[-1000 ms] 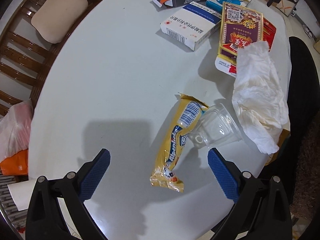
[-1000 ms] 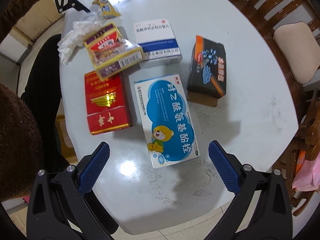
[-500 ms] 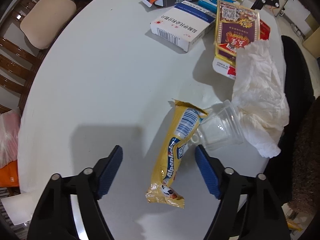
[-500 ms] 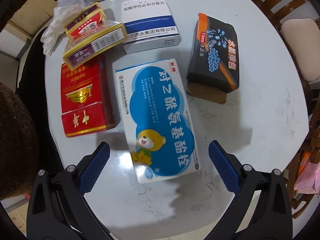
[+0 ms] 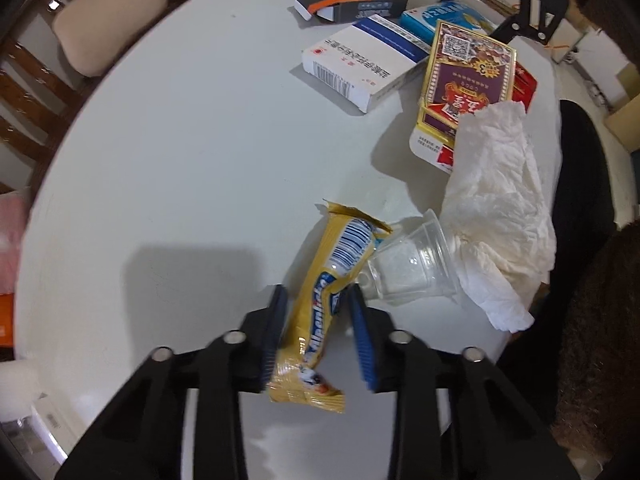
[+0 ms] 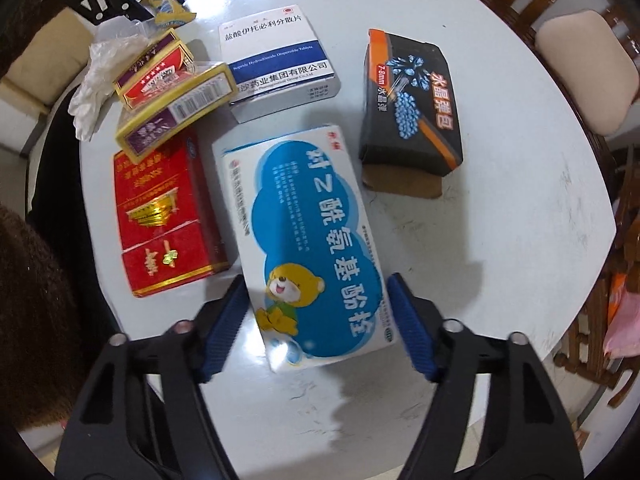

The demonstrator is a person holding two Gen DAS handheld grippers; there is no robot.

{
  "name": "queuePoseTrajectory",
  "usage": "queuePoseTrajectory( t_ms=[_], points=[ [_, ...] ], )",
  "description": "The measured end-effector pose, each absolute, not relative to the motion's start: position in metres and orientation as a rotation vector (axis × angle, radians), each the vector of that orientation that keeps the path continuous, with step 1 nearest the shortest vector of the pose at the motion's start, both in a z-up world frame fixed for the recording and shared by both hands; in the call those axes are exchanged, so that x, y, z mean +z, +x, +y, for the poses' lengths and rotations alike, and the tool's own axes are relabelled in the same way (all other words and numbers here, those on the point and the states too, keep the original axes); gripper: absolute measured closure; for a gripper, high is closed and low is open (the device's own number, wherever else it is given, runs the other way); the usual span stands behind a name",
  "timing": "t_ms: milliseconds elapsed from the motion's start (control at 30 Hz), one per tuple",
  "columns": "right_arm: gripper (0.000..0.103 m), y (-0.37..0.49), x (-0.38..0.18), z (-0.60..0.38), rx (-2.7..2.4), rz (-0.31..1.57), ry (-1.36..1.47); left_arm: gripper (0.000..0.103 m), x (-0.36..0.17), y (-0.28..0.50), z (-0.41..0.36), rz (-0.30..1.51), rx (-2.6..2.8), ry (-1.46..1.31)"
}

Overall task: Collect trash
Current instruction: 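Grasp the yellow snack wrapper with the left tool while the right tool grasps the blue-white medicine box, then carry the yellow wrapper with the left tool while the right tool carries the medicine box to the trash bag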

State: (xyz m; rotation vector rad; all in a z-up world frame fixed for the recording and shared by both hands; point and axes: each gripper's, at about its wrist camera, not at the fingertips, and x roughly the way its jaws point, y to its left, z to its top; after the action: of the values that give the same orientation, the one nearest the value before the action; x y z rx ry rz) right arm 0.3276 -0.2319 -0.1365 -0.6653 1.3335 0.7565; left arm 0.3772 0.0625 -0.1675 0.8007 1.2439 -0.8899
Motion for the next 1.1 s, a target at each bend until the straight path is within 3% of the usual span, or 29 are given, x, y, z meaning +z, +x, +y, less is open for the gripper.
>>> queuePoseTrajectory(
  t_ms=[33, 67, 500, 1100],
  points=[
    [0.039, 0.327, -0.136, -0.233, 0.732, 1.331, -0.654, 0.091, -0.169, 0.377, 0.062, 1.243, -0.886, 0.793],
    [0.039, 0.327, -0.135, -0.235, 0.705, 1.335, -0.640, 0.092, -0.169, 0.374, 0.061, 1.243, -0.880, 0.787],
    [0.040, 0.279, -0.131, -0.255, 0.296, 1.211, -0.423, 0.092, -0.179, 0.370, 0.073, 1.177, -0.552, 0.652],
    [0.044, 0.242, -0.088, -0.255, 0.113, 1.098, -0.331, 0.092, -0.130, 0.366, 0.098, 1.132, -0.316, 0.409]
  ],
)
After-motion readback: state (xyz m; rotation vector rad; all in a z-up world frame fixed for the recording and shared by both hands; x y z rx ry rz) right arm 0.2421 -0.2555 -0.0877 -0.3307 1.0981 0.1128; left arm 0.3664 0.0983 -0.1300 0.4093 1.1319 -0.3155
